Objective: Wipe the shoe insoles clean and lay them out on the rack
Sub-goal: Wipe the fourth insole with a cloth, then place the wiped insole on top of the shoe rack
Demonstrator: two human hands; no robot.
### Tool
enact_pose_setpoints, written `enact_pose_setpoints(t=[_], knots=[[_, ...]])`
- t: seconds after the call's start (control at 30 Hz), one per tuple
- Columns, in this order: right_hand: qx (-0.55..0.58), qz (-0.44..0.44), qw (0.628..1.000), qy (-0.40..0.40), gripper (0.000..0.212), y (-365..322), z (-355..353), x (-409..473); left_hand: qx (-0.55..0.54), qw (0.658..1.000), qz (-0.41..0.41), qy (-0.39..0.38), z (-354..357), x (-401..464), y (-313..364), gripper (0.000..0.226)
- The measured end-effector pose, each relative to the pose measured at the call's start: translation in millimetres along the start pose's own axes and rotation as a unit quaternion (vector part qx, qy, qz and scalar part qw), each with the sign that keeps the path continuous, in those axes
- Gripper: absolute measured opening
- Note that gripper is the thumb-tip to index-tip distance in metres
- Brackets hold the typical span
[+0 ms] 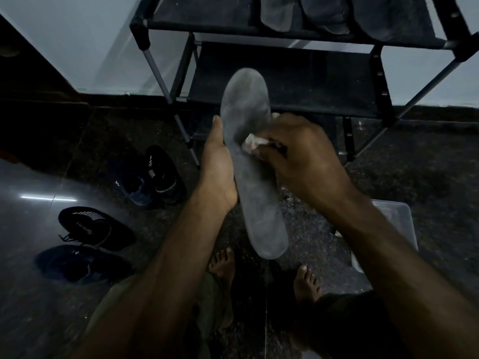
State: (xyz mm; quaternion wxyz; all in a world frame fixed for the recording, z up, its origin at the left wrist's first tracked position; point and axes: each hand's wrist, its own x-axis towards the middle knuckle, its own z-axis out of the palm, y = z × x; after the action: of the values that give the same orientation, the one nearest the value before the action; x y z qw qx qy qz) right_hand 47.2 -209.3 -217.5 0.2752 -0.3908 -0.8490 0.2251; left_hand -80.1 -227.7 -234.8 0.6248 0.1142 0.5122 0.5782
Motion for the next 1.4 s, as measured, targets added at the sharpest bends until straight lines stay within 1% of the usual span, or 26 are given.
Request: enact_pose_setpoints(t=[0.03,0.07,0.1,0.13,0.17,0.2,0.23,0.27,0.3,0.33,0.43,0.5,0.53,0.6,0.67,0.73,0.8,0.97,1.03,1.1,1.2,1.3,1.4], knots=[[-0.012,0.009,0.999,0.033,0.023,1,1,1,0.025,0.999,0.038,-0.019,-5,-2,-3,0.052],[-0.009,0.008,0.999,0.034,0.022,1,1,1,0.057,0.995,0.072,-0.027,-9,-5,-4,0.052],[0.01,-0.003,1.0,0.006,0.02,0,-1,0,0.078,0.993,0.083,-0.025,-10,-5,-4,0.051],[0.035,-0.021,0.998,-0.041,0.017,-2,-4,-1,0.08,0.995,0.06,-0.013,-10,0,-4,0.054],[0.062,-0.032,0.993,-0.099,0.014,-5,-7,-2,0.061,0.998,0.026,0.013,-6,5,-1,0.058],[0.088,-0.035,0.983,-0.157,0.012,-8,-10,-3,0.024,0.999,0.008,0.021,-2,7,1,0.066],[0.106,-0.033,0.972,-0.205,0.012,-11,-12,-3,-0.021,1.0,0.013,0.0,-7,10,3,0.073],[0.115,-0.028,0.964,-0.237,0.013,-12,-13,-4,-0.071,0.997,0.028,-0.027,-12,14,3,0.077],[0.12,-0.022,0.962,-0.246,0.013,-12,-14,-4,-0.104,0.993,0.027,-0.049,-16,15,4,0.08],[0.123,-0.015,0.964,-0.235,0.012,-11,-13,-5,-0.108,0.993,0.019,-0.051,-18,15,6,0.081],[0.155,0.03,0.977,-0.14,0.009,-7,-14,-5,-0.133,0.988,0.015,-0.083,-20,11,14,0.081],[0.211,0.078,0.971,-0.078,0.006,-4,-18,-4,-0.144,0.985,0.024,-0.09,-20,8,17,0.08],[0.243,0.104,0.963,-0.06,0.005,-1,-19,-3,-0.144,0.986,0.03,-0.084,-20,7,18,0.078],[0.288,0.156,0.943,-0.064,0.009,3,-21,-4,-0.15,0.985,0.042,-0.08,-20,8,17,0.076],[0.312,0.192,0.925,-0.103,0.014,6,-19,-6,-0.149,0.983,0.053,-0.091,-21,8,18,0.077],[0.34,0.204,0.907,-0.141,0.016,6,-16,-8,-0.153,0.982,0.051,-0.096,-21,8,18,0.077],[0.363,0.207,0.896,-0.15,0.015,5,-11,-9,-0.147,0.983,0.045,-0.102,-21,9,17,0.078],[0.361,0.225,0.899,-0.108,0.011,6,-1,-10,-0.12,0.988,0.035,-0.091,-21,11,14,0.078],[0.364,0.238,0.897,-0.08,0.01,9,2,-9,-0.072,0.994,0.039,-0.073,-23,13,11,0.075],[0.365,0.251,0.895,-0.048,0.011,13,3,-8,-0.014,0.998,0.038,-0.05,-24,13,8,0.068],[0.36,0.268,0.893,-0.011,0.009,15,2,-6,0.048,0.997,0.026,-0.052,-26,5,3,0.055],[0.35,0.271,0.897,0.014,0.008,14,-1,-1,0.119,0.988,0.078,-0.052,-31,-2,1,0.04],[0.354,0.268,0.896,0.022,0.009,9,-3,2,0.149,0.98,0.112,-0.07,-37,-13,7,0.025]])
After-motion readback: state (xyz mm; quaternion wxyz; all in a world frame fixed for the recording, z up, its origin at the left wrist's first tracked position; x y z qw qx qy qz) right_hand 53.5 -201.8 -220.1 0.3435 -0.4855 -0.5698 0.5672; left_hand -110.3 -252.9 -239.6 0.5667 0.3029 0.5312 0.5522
